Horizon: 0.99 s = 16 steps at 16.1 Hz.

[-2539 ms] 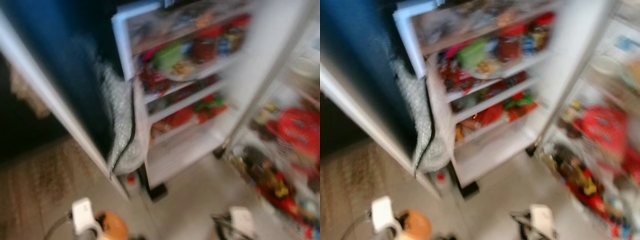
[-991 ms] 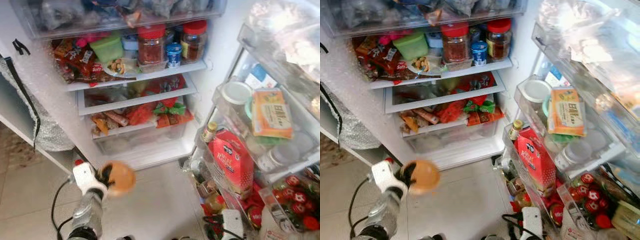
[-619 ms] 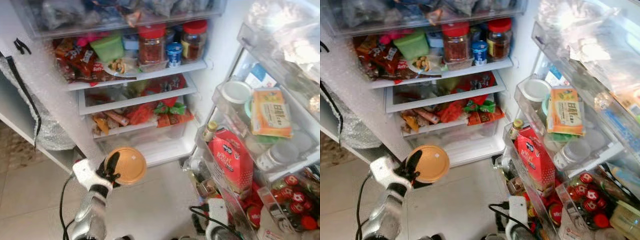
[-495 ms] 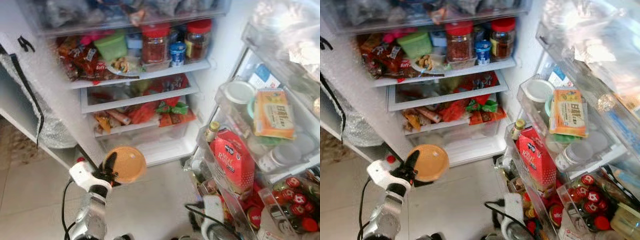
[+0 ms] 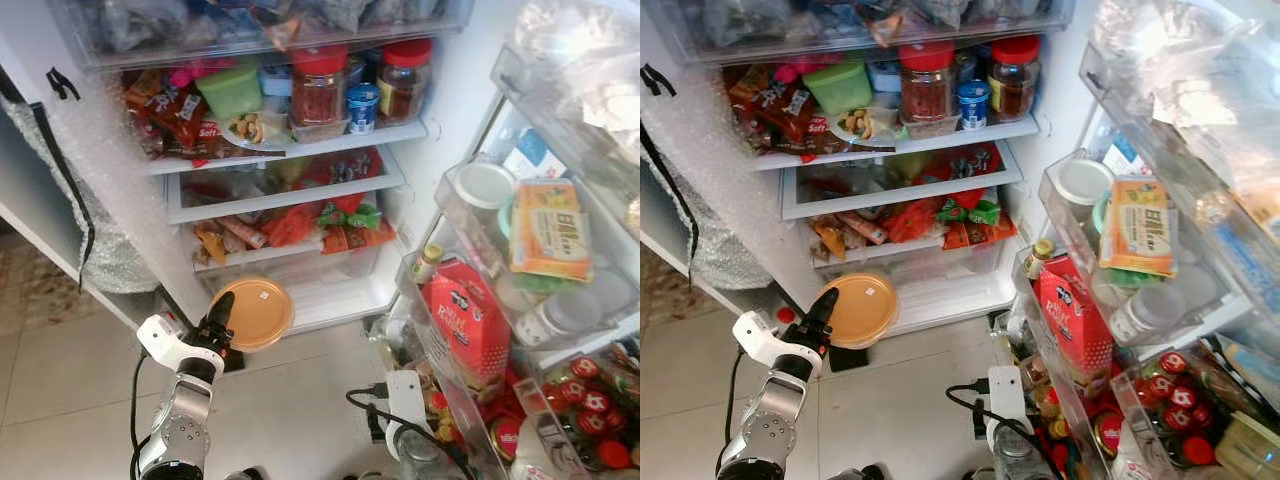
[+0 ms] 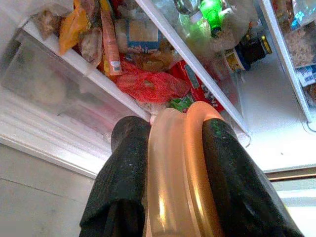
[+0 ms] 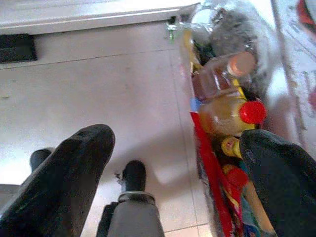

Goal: Restocking fridge

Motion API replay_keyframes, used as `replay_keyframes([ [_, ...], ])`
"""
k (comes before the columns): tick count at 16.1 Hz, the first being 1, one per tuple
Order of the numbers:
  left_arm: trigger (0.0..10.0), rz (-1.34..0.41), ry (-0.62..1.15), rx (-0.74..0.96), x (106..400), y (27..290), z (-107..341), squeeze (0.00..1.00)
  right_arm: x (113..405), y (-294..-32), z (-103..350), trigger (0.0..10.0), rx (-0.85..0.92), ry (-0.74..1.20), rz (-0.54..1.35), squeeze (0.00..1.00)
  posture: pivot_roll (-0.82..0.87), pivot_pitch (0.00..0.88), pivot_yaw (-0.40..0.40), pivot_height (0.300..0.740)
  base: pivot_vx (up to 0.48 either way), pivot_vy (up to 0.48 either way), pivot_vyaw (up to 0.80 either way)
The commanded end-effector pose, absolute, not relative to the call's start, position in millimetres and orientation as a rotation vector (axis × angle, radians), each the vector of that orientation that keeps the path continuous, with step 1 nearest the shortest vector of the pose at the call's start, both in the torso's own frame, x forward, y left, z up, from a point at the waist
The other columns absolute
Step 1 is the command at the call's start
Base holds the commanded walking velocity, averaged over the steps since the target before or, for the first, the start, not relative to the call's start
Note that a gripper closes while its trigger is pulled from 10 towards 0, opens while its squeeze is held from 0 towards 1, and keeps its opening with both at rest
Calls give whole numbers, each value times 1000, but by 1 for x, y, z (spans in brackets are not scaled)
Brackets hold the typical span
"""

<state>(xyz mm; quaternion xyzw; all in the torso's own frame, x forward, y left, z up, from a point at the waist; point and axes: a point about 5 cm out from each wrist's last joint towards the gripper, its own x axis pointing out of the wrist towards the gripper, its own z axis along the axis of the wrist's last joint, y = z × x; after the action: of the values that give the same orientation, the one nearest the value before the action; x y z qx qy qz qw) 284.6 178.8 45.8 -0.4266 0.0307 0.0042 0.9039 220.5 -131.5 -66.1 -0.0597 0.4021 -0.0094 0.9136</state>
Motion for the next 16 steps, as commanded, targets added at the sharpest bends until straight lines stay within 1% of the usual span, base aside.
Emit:
replay_keyframes([
  [1,10000,9,54,-879,281,184,47,0,191,-172,-81,10000,-164,893,-72,0,-102,165,-6,740,0,0,0],
  [2,10000,1,57,-877,280,183,48,0,156,-223,-88,10000,-219,940,-109,0,-104,169,-4,740,0,0,0],
  [3,10000,-2,59,-878,281,183,49,0,151,-226,-90,10000,-255,974,-104,0,-104,172,-4,740,0,0,0],
  [5,10000,-13,54,-882,282,182,52,0,151,-224,-90,10000,-278,985,-104,0,-101,178,-5,740,0,0,0],
  [7,10000,-17,50,-884,283,182,53,0,157,-217,-89,10000,-275,972,-97,0,-102,183,-5,740,0,0,0],
  [11,10000,-19,51,-887,282,182,55,0,164,-205,-89,10000,-232,956,-72,0,-102,191,-5,740,0,0,0],
  [12,10000,-22,48,-888,282,181,56,0,168,-194,-89,10000,-169,947,-35,0,-103,192,-4,740,0,0,0],
  [14,10000,-26,43,-890,284,180,58,0,171,-180,-89,10000,-99,937,36,0,-103,192,-4,740,0,0,0],
  [16,10000,-31,38,-894,285,179,60,0,177,-169,-87,10000,-87,925,50,0,-102,192,-4,740,0,0,0],
])
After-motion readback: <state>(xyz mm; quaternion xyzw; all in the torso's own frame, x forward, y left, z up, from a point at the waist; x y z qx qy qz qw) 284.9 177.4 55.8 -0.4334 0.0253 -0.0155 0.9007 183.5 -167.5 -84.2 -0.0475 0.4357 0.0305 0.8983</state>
